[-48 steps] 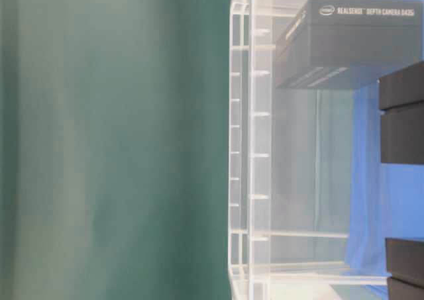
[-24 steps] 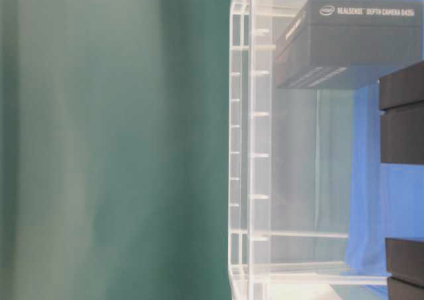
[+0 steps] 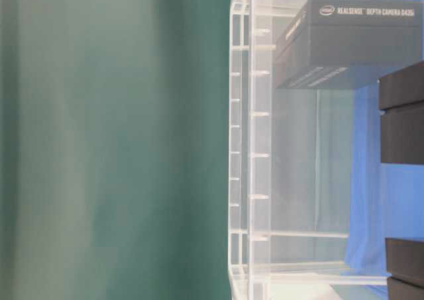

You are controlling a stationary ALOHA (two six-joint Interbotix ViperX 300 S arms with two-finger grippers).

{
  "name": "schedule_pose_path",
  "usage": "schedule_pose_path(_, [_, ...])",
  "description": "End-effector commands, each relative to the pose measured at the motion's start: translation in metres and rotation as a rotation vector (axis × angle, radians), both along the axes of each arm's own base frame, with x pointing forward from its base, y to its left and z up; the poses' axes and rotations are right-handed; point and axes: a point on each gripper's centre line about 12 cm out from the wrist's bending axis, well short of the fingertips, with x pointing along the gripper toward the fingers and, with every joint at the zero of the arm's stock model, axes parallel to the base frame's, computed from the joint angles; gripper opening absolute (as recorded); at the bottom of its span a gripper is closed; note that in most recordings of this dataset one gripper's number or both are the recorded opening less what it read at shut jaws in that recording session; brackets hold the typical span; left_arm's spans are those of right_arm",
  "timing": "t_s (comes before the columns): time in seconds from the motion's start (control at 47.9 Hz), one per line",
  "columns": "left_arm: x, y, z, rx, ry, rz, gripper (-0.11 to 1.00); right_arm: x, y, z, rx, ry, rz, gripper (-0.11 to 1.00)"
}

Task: Take the box out of the case with the right arm.
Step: 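Swing the right gripper back over the right black box in the case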

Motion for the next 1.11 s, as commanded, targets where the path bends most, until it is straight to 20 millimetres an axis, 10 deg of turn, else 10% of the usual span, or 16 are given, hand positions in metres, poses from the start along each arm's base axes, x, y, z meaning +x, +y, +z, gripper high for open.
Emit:
schedule_pose_path(0.0, [0.002,0.001,0.007,0.002,-0.026,0.002,0.02,0.001,-0.001,0.005,-0.005,-0.021,-0.001,0.9])
schedule_pose_path(0.668, [0.002,0.001,0.008,0.001,-0.028,0.002,0.02,0.026,-0.006,0.008,0.003,-0.059,0.006,0.9])
schedule_pose_path(1.085, [0.002,0.001,0.008,0.0,-0.028,0.003,0.02,0.094,-0.008,0.016,-0.001,-0.102,0.063,0.9])
